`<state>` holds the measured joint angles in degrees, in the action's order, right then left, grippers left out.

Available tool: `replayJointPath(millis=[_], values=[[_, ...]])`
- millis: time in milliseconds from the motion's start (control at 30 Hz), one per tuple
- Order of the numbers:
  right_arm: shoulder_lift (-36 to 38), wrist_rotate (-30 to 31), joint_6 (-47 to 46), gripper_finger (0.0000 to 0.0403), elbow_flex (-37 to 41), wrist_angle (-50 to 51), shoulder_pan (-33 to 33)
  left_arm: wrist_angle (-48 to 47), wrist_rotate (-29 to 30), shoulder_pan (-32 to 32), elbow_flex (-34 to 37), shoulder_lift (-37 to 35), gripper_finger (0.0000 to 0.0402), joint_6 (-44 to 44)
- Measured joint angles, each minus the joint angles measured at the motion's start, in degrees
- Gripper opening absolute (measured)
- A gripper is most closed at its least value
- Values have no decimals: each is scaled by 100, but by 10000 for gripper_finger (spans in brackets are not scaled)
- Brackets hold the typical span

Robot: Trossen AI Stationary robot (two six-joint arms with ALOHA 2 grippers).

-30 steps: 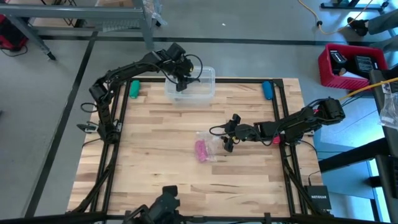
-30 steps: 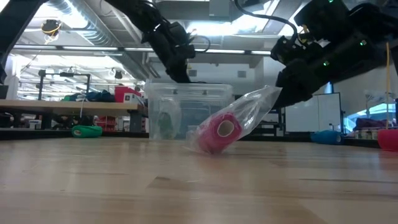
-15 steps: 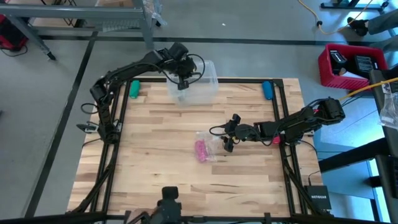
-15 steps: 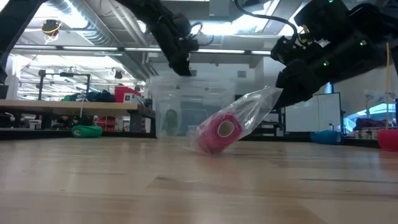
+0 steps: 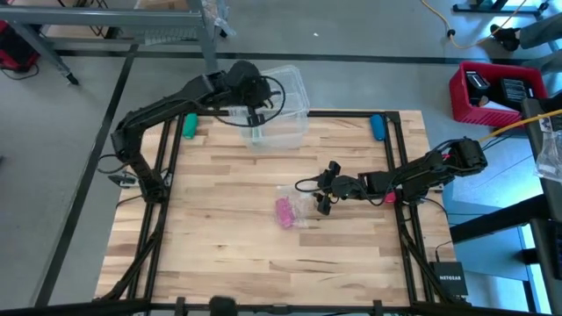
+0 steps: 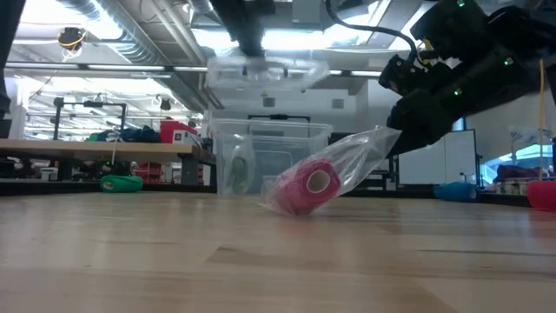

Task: Roll bandage
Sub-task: Open the cover of the container

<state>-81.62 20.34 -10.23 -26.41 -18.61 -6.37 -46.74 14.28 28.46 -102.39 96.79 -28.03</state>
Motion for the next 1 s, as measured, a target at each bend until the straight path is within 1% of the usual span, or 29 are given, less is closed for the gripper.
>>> replayJointPath(millis=[133, 333, 400, 500, 667, 800, 933, 1000], values=[[0, 5, 21, 237, 0, -2, 2, -419, 167, -466, 0, -381, 24, 487], [0, 13, 155, 237, -2, 82, 2, -1453, 1297, -1581, 2, -866, 25, 1516], [0, 13, 165, 237, -2, 89, 2, -1815, 1645, -2028, 30, -957, 23, 2041], [0, 13, 228, 237, -2, 88, 2, -2163, 1970, -2701, 241, -1051, 24, 2940], [0, 13, 306, 237, -2, 75, 2, -2460, 2579, -3816, 922, -1107, 27, 4195], [0, 13, 309, 237, -2, 76, 2, -2408, 3063, -4604, 1678, -1107, 23, 5275], [0, 13, 309, 237, -2, 59, 2, -2347, 3503, -5180, 2659, -1105, 31, 6391], [0, 13, 309, 237, -2, 60, 2, -2214, 3552, -5355, 3175, -1105, 33, 6758]])
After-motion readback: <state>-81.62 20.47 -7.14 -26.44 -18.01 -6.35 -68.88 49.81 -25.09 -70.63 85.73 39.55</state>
